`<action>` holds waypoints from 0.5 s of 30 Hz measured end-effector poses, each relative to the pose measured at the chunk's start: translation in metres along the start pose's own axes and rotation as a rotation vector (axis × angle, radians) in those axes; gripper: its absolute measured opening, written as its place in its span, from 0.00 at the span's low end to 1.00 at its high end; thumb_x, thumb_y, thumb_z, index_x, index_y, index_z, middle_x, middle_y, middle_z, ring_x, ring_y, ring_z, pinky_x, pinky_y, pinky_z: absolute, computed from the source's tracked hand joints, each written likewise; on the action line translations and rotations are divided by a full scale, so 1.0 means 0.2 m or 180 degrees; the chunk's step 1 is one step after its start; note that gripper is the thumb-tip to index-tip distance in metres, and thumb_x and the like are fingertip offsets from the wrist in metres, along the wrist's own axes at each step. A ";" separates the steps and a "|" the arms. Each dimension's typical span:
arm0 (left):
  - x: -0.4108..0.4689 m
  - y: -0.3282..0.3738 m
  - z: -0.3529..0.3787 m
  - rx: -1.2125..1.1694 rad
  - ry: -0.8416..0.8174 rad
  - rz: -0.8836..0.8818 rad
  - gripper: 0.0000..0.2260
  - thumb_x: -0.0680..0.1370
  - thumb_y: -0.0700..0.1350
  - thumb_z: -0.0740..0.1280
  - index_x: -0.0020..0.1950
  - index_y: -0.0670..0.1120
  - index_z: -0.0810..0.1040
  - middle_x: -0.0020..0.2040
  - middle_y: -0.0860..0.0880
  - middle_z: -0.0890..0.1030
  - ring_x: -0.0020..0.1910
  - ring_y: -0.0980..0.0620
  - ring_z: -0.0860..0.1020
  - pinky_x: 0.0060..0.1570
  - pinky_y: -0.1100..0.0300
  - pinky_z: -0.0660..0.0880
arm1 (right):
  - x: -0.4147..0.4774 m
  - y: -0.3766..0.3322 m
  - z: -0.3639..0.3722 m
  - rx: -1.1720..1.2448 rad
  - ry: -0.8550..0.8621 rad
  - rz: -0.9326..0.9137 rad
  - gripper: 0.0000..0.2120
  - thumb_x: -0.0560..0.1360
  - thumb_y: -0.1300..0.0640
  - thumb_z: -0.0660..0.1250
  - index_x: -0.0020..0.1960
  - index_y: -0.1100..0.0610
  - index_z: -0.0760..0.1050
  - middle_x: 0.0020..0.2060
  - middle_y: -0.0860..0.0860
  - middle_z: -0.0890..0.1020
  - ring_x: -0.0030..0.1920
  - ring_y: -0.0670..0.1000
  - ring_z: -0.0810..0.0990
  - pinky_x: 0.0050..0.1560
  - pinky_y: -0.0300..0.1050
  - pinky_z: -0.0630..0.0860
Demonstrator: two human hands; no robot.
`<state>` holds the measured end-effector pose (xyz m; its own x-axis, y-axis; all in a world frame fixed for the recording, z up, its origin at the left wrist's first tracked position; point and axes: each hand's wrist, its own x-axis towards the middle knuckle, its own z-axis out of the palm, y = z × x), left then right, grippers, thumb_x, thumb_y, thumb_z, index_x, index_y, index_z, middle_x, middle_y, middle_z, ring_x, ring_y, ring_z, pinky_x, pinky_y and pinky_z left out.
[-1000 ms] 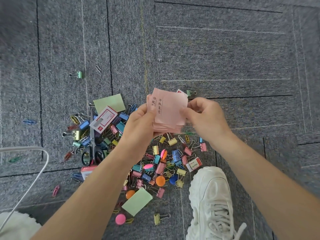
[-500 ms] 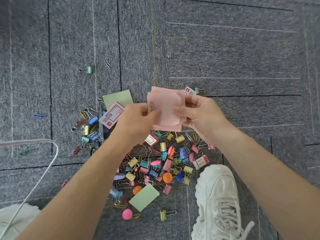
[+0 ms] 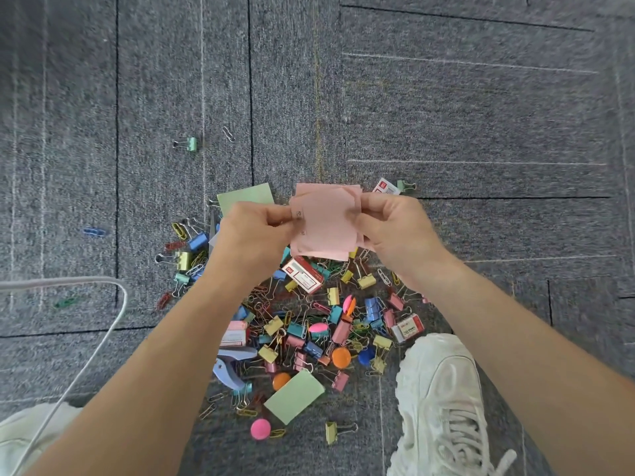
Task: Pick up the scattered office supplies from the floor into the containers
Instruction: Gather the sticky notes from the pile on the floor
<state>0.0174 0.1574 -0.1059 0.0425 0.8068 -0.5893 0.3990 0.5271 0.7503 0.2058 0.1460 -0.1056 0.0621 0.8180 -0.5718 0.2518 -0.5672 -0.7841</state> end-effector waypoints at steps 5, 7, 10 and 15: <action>0.02 -0.06 -0.02 -0.0041 -0.0294 0.0249 0.38 0.73 0.35 0.73 0.74 0.65 0.64 0.46 0.53 0.84 0.32 0.50 0.78 0.32 0.55 0.76 | 0.01 0.01 0.00 -0.1637 -0.0309 -0.0742 0.13 0.83 0.55 0.58 0.61 0.51 0.79 0.38 0.49 0.82 0.33 0.44 0.76 0.37 0.43 0.74; 0.02 -0.07 -0.02 0.0251 -0.0285 0.0402 0.35 0.75 0.36 0.72 0.73 0.66 0.65 0.49 0.53 0.82 0.30 0.49 0.77 0.26 0.57 0.74 | 0.01 0.01 0.00 -0.1649 -0.0346 -0.0701 0.14 0.83 0.55 0.59 0.65 0.52 0.77 0.43 0.45 0.82 0.40 0.40 0.77 0.41 0.37 0.73; 0.01 -0.05 0.00 0.0430 -0.0264 0.0479 0.24 0.76 0.39 0.70 0.68 0.62 0.74 0.49 0.55 0.83 0.37 0.38 0.81 0.29 0.49 0.77 | 0.01 0.02 0.00 -0.1094 -0.0312 -0.0627 0.22 0.82 0.58 0.61 0.75 0.47 0.67 0.58 0.47 0.82 0.54 0.42 0.79 0.51 0.38 0.76; 0.02 -0.06 0.00 0.0515 -0.0351 0.0513 0.12 0.78 0.39 0.69 0.61 0.45 0.82 0.45 0.59 0.81 0.24 0.61 0.69 0.24 0.70 0.67 | -0.01 0.04 -0.02 -0.0835 -0.0674 -0.0479 0.23 0.82 0.62 0.62 0.71 0.41 0.69 0.48 0.44 0.83 0.43 0.43 0.79 0.37 0.34 0.74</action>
<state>0.0117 0.1541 -0.1171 0.2134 0.8383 -0.5018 0.5200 0.3373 0.7847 0.2108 0.1400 -0.1099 -0.1889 0.8370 -0.5135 0.4836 -0.3758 -0.7905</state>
